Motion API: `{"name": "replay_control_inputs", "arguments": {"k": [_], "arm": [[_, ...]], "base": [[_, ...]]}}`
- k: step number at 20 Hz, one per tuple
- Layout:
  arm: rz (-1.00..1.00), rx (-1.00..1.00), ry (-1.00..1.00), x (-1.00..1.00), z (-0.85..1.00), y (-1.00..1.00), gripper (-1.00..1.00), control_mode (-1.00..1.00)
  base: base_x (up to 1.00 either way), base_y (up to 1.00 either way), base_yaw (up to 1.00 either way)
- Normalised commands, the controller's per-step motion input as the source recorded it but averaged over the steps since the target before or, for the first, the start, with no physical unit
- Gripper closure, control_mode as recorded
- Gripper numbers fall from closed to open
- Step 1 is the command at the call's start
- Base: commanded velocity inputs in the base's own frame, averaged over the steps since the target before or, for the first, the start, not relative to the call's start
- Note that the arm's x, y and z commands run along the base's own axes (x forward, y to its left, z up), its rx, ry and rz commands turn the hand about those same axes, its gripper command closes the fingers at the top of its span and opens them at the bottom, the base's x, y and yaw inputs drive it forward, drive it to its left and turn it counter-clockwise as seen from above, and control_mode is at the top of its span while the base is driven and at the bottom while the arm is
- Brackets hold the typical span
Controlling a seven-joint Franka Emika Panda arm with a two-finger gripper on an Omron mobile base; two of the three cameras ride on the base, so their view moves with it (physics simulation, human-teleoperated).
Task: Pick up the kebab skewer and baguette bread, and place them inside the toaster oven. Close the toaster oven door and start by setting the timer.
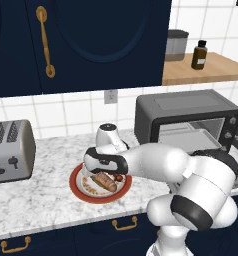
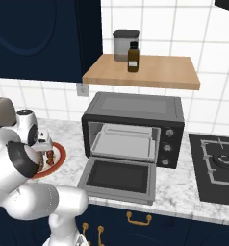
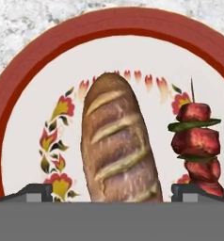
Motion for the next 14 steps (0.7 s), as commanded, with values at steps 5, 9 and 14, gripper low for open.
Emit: {"name": "replay_control_inputs", "arguments": {"k": [5, 9, 14], "arm": [[0.0, 0.0, 0.0, 0.01, -0.25, 0.0, -1.0, -1.0], [0.0, 0.0, 0.0, 0.0, -0.19, 0.0, -1.0, -1.0], [0.0, 0.0, 0.0, 0.01, -0.15, 0.0, -1.0, -1.0]], "base": [[0.0, 0.0, 0.0], [0.0, 0.0, 0.0], [0.0, 0.0, 0.0]]}}
